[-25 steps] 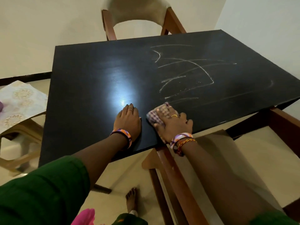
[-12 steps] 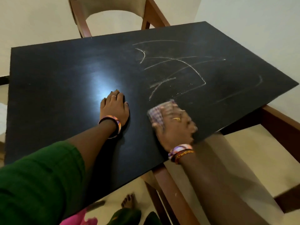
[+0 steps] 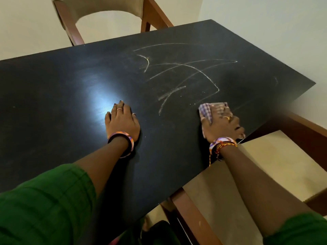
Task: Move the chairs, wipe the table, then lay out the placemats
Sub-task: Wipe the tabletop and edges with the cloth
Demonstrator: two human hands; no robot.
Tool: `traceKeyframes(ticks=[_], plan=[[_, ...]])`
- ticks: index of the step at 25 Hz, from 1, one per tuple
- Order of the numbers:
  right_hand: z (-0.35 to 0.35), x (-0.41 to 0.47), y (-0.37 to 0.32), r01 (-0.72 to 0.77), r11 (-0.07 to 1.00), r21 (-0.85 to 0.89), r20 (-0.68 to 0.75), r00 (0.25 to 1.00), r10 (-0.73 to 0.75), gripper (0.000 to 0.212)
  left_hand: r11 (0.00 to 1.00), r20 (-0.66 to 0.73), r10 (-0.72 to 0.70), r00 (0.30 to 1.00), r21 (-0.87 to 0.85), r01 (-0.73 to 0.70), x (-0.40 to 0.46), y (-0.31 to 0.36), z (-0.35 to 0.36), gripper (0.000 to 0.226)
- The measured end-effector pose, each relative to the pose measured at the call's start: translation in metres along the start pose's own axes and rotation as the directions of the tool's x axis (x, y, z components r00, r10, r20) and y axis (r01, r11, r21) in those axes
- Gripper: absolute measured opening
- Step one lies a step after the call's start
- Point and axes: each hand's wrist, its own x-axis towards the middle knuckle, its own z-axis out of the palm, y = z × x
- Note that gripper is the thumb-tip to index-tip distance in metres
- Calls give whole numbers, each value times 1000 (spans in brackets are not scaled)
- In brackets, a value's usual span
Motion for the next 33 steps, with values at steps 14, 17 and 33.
traceKeyframes(ticks=[14, 17, 33], plan=[[-25, 7, -20, -8, 1000, 9, 37, 999, 7, 65, 1000, 24, -1, 1000, -4, 1, -3, -2, -5, 42], [-24, -12, -41, -11, 999, -31, 49, 999, 13, 63, 1000, 22, -13, 1000, 0, 13, -2, 0, -5, 43], [-33, 16, -51, -196, 974, 113, 13, 980, 196, 63, 1000, 39, -15, 999, 10, 14, -2, 2, -4, 45]])
